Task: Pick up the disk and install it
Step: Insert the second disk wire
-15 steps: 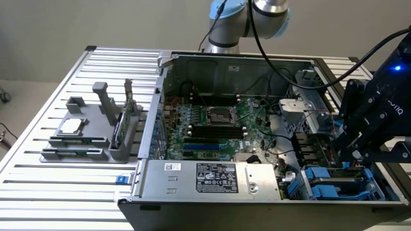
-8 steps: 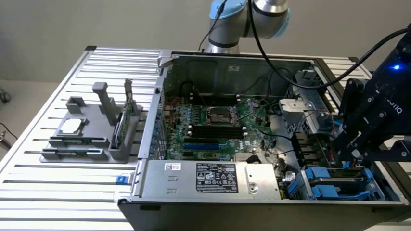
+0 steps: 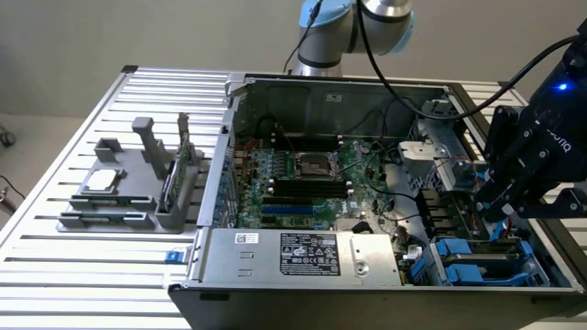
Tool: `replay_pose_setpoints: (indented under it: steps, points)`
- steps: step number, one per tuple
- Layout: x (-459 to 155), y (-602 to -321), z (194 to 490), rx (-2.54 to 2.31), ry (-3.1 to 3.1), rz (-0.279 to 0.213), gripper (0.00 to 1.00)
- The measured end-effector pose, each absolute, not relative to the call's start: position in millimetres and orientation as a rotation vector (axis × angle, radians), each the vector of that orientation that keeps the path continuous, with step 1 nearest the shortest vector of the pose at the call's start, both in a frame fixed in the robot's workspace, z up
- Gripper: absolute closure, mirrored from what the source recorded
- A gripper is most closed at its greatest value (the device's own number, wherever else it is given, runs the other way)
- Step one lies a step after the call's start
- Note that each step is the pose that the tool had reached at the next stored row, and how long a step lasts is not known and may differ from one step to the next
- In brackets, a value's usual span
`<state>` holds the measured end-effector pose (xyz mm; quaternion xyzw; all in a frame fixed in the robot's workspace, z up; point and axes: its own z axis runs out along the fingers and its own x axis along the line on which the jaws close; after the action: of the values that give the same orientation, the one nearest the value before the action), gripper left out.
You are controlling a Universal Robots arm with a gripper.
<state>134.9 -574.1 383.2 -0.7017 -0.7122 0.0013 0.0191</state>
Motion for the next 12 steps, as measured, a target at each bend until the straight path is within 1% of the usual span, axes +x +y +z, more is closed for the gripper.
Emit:
replay_pose_setpoints:
  steps: [12]
  points:
    - [142.9, -572.9, 374.7, -2.181, -2.208, 0.004, 0.69]
